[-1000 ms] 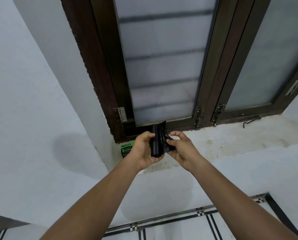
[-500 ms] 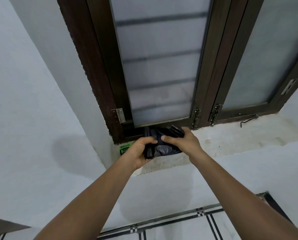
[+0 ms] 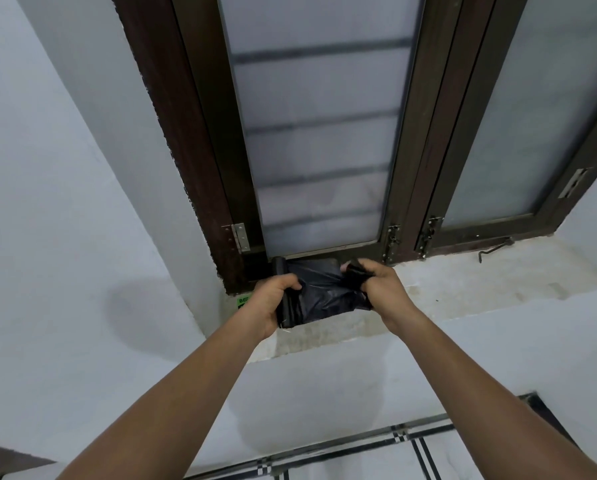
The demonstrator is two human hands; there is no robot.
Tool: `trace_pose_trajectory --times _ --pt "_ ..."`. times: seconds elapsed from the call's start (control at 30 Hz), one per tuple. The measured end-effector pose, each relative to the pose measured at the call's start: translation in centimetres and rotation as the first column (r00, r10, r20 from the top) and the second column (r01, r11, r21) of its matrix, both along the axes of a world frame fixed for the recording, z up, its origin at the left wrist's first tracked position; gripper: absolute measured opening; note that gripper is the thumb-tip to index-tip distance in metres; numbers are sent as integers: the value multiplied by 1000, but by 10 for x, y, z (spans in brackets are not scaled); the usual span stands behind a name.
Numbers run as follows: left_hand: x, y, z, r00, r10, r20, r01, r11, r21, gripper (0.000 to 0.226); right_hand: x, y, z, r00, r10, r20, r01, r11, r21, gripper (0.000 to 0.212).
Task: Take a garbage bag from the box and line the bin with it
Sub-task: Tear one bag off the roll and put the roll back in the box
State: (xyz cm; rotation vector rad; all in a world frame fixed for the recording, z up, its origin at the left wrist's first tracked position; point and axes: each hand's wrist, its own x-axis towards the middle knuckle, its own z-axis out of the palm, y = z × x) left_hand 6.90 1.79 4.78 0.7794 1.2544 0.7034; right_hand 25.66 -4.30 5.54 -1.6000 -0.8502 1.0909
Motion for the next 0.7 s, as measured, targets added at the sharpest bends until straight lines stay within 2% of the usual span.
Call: trace_pose_trajectory --times 0.1,0.13,0.27,0.33,0.4,0.47,0.53,0.6,0.7 --pt "1 1 0 1000 -12 17 12 1000 10 28 1 -1 5 981 -41 187 49 998 -42 12" --pt "1 1 0 1000 -18 15 17 1000 12 31 2 -3 5 970 -22 243 35 998 -50 12" --pt "7 -2 2 999 -45 17 45 999 2 44 -1 -4 9 918 92 386 -75 995 -58 42" --pt "8 -3 3 997 -72 23 72 997 7 41 -1 -2 5 822 78 564 -43 996 -76 50" --pt "9 -4 5 994 -100 32 99 995 20 36 -1 0 1 708 79 702 -43 997 -69 37" --pt "11 -3 2 992 -124 9 123 988 92 42 -2 1 1 663 100 742 -80 995 -63 13" --pt "13 -3 0 993 -102 -52 109 983 149 49 -3 2 0 643 127 755 -120 991 -65 5" --pt "13 -2 -2 996 -71 -62 80 986 144 47 -2 4 -2 650 132 749 -148 988 -46 20" --pt "11 1 -3 996 -77 -41 81 991 105 41 0 2 2 775 162 611 -214 977 12 39"
